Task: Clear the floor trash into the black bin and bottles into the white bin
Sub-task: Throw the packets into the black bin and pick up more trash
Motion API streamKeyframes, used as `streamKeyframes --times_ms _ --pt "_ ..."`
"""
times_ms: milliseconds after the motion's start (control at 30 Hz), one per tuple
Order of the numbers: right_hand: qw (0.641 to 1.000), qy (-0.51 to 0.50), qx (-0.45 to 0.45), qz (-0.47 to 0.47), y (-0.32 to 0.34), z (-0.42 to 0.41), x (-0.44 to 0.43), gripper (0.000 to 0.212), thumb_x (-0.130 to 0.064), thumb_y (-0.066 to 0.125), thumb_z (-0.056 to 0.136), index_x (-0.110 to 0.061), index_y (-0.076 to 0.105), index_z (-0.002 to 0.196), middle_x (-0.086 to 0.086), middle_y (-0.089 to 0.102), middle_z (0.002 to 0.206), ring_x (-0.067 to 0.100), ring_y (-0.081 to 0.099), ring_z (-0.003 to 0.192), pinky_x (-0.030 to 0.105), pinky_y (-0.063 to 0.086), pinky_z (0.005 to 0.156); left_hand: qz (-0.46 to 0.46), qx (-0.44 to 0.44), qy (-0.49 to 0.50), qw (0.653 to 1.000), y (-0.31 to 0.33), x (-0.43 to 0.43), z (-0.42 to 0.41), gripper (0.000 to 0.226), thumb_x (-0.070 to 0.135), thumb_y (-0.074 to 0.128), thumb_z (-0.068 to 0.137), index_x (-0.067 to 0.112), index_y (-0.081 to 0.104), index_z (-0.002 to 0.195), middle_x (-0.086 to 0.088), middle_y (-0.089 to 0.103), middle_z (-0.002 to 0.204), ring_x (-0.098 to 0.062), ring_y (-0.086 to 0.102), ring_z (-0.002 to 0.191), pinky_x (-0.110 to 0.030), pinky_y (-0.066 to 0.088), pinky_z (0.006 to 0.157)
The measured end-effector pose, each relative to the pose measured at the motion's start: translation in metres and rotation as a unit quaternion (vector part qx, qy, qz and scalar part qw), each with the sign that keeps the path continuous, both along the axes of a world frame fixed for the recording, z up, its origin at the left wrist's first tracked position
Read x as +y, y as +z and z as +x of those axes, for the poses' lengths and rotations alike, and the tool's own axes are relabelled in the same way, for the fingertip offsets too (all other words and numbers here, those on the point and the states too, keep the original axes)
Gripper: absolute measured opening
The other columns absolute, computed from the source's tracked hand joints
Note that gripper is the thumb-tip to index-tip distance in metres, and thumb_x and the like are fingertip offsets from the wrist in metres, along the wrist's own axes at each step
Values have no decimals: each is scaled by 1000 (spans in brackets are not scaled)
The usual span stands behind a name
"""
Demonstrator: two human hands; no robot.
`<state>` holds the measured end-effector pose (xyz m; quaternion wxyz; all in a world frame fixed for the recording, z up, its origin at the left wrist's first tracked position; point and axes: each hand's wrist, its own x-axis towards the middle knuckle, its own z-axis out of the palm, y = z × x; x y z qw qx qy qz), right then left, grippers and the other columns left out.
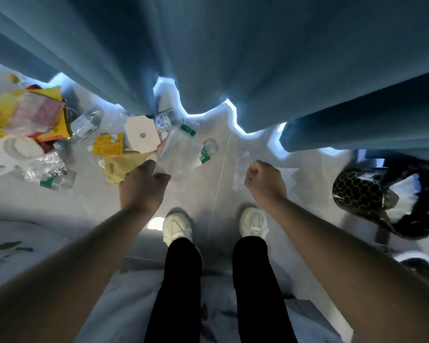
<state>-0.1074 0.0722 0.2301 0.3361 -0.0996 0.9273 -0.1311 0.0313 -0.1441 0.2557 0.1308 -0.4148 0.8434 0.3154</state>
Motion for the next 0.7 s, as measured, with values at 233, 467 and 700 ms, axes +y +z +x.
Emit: streamKeyframes --times_ms 233,467,700 --pt "996 -85 11 -25 34 -8 62 10 -15 61 81 -23 54 82 0 66 96 23 60 89 26 39 67 32 -3 -30 999 52 60 -17 36 25 66 82 14 38 61 -11 52 66 -33 51 72 -37 39 65" --pt "989 -138 26 -46 44 -50 178 8 -14 61 81 -17 60 88 1 65 95 23 59 88 26 38 67 28 -17 -83 996 55 178 -63 42 23 67 81 13 33 59 -3 45 55 -30 46 63 -33 31 58" --pt "970 -240 42 20 62 -100 379 12 -15 55 84 -18 59 95 3 63 100 23 57 89 33 47 72 93 -27 -164 982 45 358 -146 34 26 62 83 15 39 61 6 49 59 -31 53 71 -32 35 62"
